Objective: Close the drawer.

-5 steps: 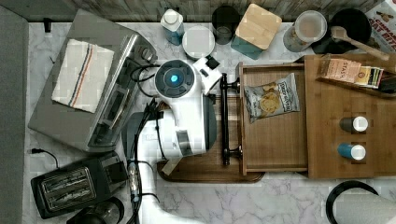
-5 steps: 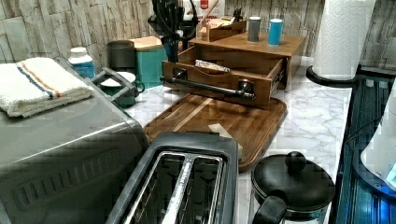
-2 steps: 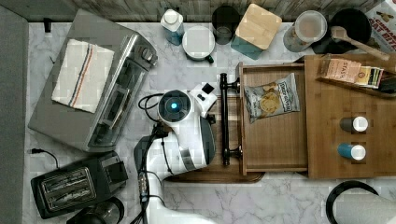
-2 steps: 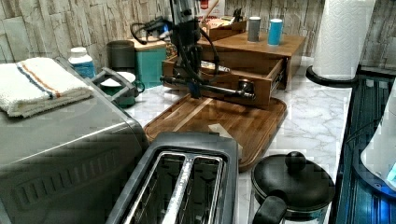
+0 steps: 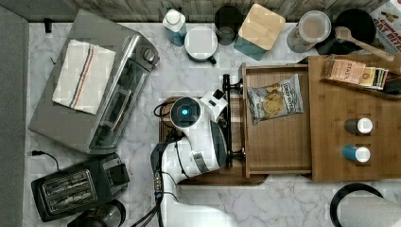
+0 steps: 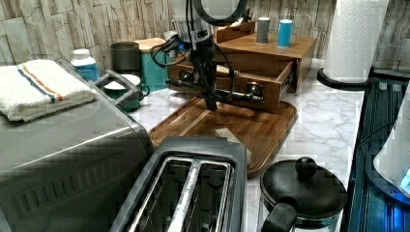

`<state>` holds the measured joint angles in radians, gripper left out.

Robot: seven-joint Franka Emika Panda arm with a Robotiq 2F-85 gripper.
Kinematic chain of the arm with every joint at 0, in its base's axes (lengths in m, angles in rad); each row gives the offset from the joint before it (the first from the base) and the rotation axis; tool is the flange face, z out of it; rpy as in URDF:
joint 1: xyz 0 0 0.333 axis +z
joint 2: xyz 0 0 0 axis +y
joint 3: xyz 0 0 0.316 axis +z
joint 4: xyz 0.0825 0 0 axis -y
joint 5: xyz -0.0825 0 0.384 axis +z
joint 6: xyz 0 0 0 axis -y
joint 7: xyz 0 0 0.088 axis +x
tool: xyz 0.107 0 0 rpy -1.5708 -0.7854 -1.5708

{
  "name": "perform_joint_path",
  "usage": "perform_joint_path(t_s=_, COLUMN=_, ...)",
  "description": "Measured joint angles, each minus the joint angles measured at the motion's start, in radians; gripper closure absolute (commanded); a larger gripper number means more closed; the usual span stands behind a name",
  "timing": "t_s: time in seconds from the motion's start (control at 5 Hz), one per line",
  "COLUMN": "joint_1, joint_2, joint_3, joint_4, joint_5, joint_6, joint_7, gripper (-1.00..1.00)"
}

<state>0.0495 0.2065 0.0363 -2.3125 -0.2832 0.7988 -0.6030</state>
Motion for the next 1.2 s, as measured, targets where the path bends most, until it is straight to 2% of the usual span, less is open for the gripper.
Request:
perform_joint_path(t_s=0.6, joint_1=-0.007, joint_2=-0.006, joint_3=-0.015, joint_4=-0.012, joint_5=-0.013, joint_6=0.039, joint_7=-0.016, gripper=1.0)
perform_joint_path(t_s=0.8, joint_1=-0.031, joint_2=-0.015, joint_3=-0.019, joint_4=-0.012, joint_5=-0.012, joint_6=0.083, joint_7=-0.074, gripper=1.0)
perform_joint_path(t_s=1.2, joint_1=-0.077, joint_2=-0.015, joint_3=-0.052, joint_4=-0.012, joint_5=0.007, joint_6=0.104, joint_7=-0.341, gripper=1.0)
